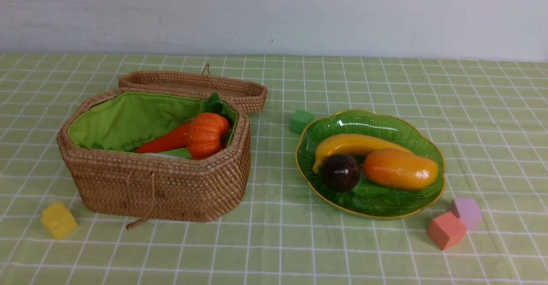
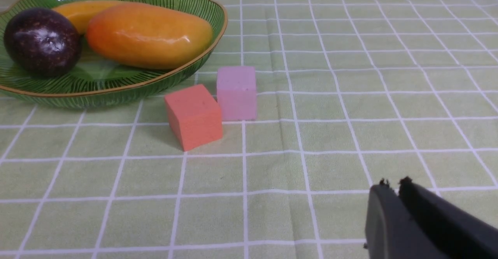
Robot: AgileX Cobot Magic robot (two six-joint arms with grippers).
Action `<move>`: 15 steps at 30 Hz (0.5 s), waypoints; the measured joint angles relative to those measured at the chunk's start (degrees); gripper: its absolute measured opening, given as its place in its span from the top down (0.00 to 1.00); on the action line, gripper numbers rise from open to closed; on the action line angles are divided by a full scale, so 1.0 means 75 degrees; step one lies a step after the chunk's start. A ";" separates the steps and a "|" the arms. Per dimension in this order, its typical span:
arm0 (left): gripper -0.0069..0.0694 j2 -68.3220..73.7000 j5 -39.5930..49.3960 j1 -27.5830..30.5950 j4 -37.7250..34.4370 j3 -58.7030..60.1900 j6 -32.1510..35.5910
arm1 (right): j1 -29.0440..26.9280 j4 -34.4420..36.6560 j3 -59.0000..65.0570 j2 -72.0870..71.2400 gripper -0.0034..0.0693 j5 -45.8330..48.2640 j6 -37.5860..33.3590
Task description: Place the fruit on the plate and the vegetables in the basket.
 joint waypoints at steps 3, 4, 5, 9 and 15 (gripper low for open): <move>0.60 0.0000 0.0000 0.0000 0.0000 0.0000 0.0000 | 0.0000 0.0000 0.0000 0.0000 0.87 0.0000 0.0000; 0.60 0.0000 0.0000 0.0000 0.0000 0.0000 0.0000 | 0.0000 0.0000 0.0000 0.0000 0.87 0.0000 0.0000; 0.60 0.0000 0.0000 0.0000 0.0000 0.0000 0.0000 | 0.0000 0.0000 0.0000 0.0000 0.87 0.0000 0.0000; 0.60 0.0000 0.0000 0.0000 0.0000 0.0000 0.0000 | 0.0000 0.0000 0.0000 0.0000 0.86 0.0000 0.0000; 0.60 0.0000 0.0000 0.0000 0.0000 0.0000 0.0000 | 0.0000 0.0000 0.0000 0.0000 0.85 0.0000 0.0000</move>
